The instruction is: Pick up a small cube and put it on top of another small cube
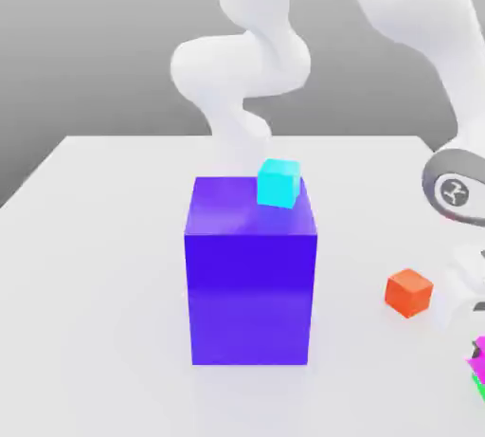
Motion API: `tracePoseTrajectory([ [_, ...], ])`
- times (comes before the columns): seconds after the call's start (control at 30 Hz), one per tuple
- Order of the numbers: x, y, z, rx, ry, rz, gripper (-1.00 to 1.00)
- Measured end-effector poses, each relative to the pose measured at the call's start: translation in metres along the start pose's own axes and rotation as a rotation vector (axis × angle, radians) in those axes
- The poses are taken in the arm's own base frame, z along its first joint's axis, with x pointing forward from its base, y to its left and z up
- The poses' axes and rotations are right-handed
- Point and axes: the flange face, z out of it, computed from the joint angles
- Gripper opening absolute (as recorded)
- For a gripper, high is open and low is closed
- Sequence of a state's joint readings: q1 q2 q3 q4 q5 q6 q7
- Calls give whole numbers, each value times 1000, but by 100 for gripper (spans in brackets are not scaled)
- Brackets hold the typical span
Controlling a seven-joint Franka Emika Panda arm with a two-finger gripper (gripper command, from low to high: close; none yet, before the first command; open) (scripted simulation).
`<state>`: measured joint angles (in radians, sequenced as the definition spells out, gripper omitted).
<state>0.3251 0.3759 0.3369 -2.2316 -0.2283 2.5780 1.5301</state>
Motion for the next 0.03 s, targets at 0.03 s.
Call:
tracePoseTrajectory([
  [0.03,-1,0,-14,0,0,-1,100],
])
